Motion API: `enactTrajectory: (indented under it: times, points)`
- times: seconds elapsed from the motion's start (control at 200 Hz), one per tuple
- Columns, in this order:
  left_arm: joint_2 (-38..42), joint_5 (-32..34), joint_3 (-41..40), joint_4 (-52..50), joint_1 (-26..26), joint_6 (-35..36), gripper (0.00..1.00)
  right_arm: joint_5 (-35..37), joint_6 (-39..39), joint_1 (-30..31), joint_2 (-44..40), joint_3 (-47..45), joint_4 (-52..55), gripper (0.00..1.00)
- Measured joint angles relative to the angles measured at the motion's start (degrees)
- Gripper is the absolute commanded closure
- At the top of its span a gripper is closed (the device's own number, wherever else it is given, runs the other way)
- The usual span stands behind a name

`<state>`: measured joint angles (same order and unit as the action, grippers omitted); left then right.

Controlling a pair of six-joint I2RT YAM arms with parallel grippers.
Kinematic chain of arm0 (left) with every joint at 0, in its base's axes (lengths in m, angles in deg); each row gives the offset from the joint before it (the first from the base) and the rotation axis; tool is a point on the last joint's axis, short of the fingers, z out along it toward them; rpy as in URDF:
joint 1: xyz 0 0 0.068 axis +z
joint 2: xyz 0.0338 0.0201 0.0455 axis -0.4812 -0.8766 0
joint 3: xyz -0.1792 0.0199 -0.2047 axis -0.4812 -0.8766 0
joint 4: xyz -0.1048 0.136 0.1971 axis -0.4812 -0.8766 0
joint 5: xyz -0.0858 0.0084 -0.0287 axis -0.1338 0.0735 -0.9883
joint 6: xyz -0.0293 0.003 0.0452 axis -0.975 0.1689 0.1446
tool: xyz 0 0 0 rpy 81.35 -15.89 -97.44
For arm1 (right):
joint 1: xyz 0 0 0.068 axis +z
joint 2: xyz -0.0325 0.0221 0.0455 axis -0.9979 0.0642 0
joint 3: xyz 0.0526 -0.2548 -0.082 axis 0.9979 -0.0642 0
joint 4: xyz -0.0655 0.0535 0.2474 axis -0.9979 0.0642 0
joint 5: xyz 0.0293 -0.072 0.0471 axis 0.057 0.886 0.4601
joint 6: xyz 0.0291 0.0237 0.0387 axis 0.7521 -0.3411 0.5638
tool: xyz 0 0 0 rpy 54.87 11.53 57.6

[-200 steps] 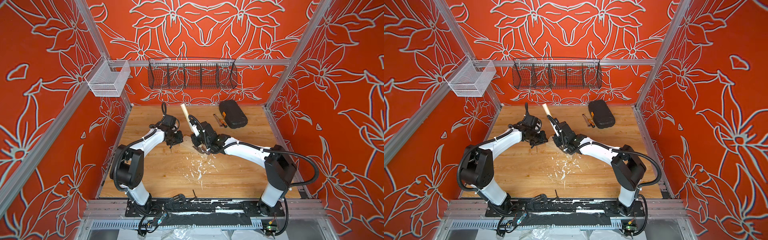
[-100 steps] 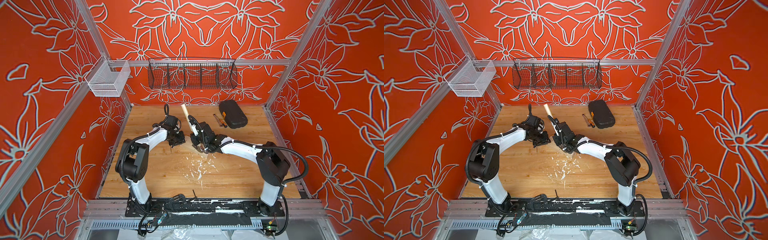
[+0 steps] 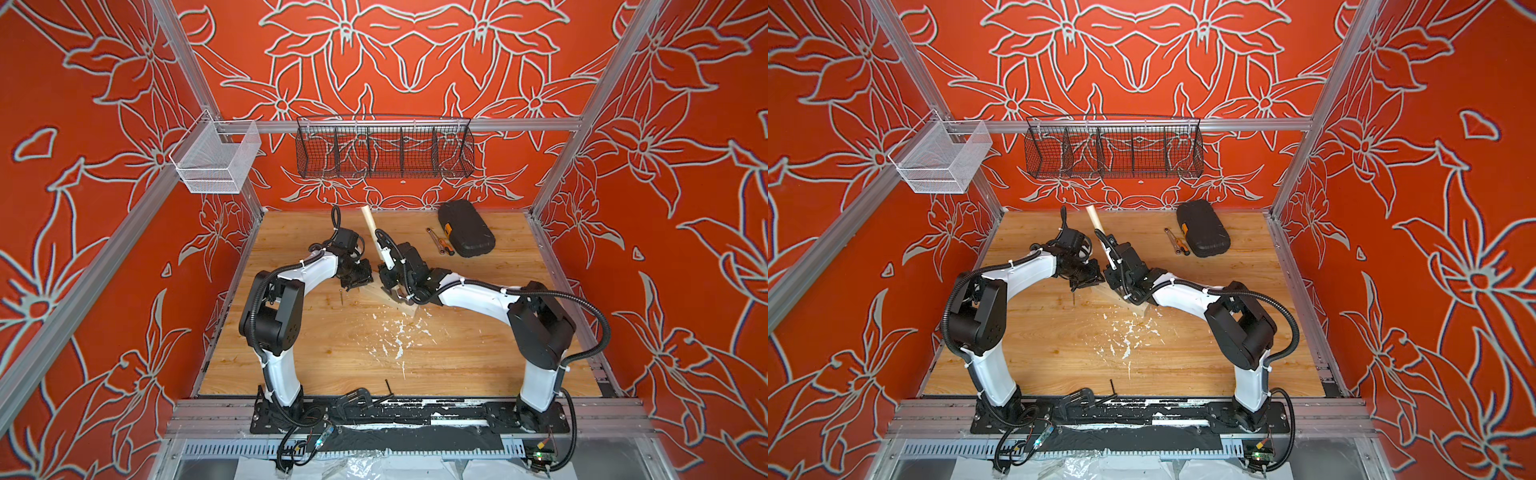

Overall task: Use a claw hammer to pull out a nail
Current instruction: Remove the nail from the mounting plate.

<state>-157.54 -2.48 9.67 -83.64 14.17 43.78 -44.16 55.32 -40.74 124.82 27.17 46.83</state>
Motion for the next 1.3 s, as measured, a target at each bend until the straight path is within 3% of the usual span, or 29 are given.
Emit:
enactTrajectory:
  times: [0.36, 1.301]
  points:
    - [-0.2, 1.0, 0.0, 0.0, 0.0, -0.8, 0.76, 0.0, -0.1, 0.0, -0.5, -6.8, -13.7, 1.00]
    - [-0.4, 1.9, 0.0, -0.2, 0.0, -2.6, 0.77, -0.2, -0.9, 0.0, -5.6, -22.3, -36.4, 1.00]
